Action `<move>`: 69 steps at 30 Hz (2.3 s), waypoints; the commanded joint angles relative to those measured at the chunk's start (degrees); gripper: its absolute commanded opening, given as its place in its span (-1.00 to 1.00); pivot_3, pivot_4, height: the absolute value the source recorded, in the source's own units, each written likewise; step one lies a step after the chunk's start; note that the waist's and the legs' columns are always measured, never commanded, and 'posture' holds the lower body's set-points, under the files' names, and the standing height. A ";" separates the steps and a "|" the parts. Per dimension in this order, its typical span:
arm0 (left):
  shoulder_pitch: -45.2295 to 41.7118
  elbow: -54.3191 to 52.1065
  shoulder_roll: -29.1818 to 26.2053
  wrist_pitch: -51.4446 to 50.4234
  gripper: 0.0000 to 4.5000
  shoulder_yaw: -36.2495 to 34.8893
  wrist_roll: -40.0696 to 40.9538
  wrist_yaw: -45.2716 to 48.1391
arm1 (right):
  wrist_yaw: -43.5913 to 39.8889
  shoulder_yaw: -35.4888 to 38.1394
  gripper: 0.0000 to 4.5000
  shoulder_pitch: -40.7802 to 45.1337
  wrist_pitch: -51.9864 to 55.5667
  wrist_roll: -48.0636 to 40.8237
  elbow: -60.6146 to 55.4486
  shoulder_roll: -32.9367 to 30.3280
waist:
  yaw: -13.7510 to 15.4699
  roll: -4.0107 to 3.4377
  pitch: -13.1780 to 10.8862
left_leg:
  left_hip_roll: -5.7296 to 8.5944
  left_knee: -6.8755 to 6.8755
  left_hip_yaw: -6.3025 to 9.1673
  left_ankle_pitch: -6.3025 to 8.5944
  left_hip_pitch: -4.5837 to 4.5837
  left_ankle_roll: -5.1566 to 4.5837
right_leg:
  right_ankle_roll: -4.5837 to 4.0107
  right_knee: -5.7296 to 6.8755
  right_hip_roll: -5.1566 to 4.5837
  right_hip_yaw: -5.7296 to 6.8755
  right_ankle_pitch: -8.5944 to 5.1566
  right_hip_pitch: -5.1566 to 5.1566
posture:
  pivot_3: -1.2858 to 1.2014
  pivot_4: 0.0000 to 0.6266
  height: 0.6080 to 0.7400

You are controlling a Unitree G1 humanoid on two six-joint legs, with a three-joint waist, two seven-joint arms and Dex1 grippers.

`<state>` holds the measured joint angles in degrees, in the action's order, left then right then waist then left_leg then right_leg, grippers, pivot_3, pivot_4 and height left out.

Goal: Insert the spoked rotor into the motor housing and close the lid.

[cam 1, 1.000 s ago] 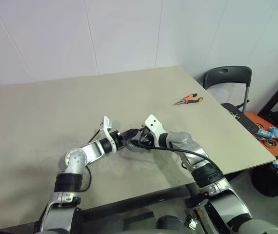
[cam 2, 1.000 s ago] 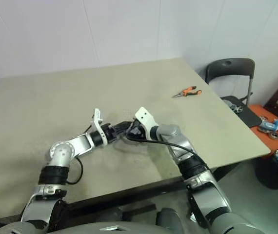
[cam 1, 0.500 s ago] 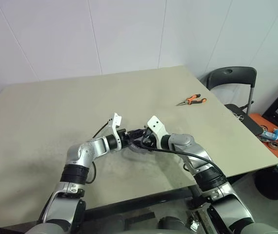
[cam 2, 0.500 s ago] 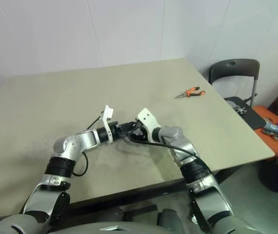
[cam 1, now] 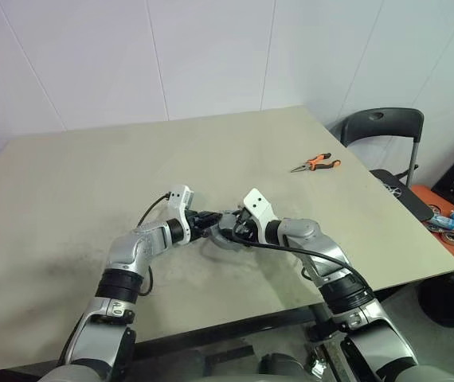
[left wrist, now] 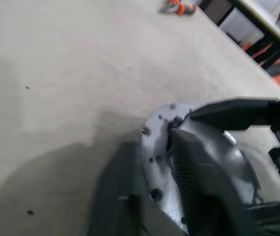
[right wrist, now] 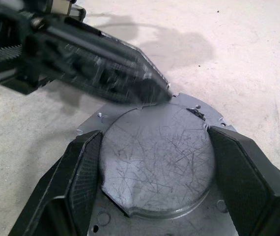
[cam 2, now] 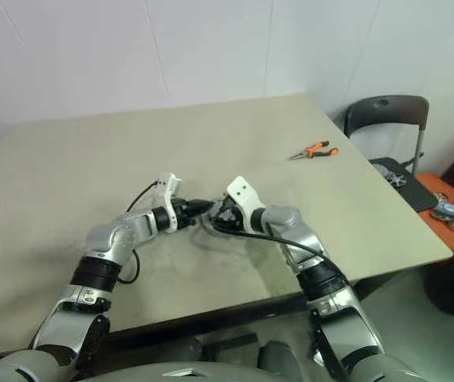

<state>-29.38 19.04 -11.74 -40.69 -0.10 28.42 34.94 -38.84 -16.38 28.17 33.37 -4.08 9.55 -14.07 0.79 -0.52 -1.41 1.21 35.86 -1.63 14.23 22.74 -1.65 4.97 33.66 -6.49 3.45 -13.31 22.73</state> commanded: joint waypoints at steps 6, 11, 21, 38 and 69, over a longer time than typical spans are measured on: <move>-1.57 -5.84 0.28 -8.33 -0.99 -3.14 7.38 4.76 | 2.35 -1.69 0.35 -3.00 4.77 2.49 5.43 -1.22 | -0.05 0.00 -0.02 | 0.00 0.03 0.00 0.00 0.00 0.00 | 0.08 0.00 -0.14 0.21 0.05 -0.01 | 0.03 -1.00 1.00; -0.93 -5.79 -0.30 -7.02 -0.99 -1.63 5.13 4.27 | 2.48 -1.57 0.35 -2.92 4.63 2.46 5.61 -1.18 | -0.05 0.00 -0.02 | 0.01 0.03 0.00 0.00 0.00 0.00 | 0.08 0.00 -0.17 0.24 0.05 -0.02 | 0.03 -1.00 1.00; -0.50 -0.15 -0.24 -2.39 -0.99 2.73 -3.12 1.73 | 2.60 -1.65 0.35 -3.05 4.85 2.37 5.44 -1.19 | -0.01 0.02 0.05 | 0.01 0.03 0.01 0.00 -0.02 0.00 | 0.08 0.00 -0.20 0.28 0.05 -0.06 | 0.03 -1.00 1.00; 3.42 -7.40 -1.69 -7.33 -0.99 5.18 -2.95 6.17 | 2.79 -1.32 0.35 -2.74 5.54 1.49 5.28 -1.17 | -0.02 0.00 0.06 | 0.00 0.01 0.03 0.00 -0.04 0.00 | 0.29 -0.05 -0.26 0.34 -0.09 -0.13 | 0.03 -1.00 1.00; 2.80 -5.35 -3.18 -3.39 -1.00 6.92 -7.01 6.38 | -2.85 -0.44 0.93 -3.68 9.27 -4.41 -0.57 -1.70 | 0.02 0.05 0.07 | 0.01 -0.16 0.04 0.00 -0.03 0.00 | 0.31 -0.33 -0.26 0.36 -0.09 -0.16 | 0.03 -1.00 1.00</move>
<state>-27.59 12.05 -14.46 -43.14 5.11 23.23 42.06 -40.05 -16.06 27.07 36.07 -7.00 6.76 -14.83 0.81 -0.47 -1.34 1.22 35.68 -1.59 14.23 22.72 -1.65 5.23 33.31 -6.76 3.81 -13.36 22.58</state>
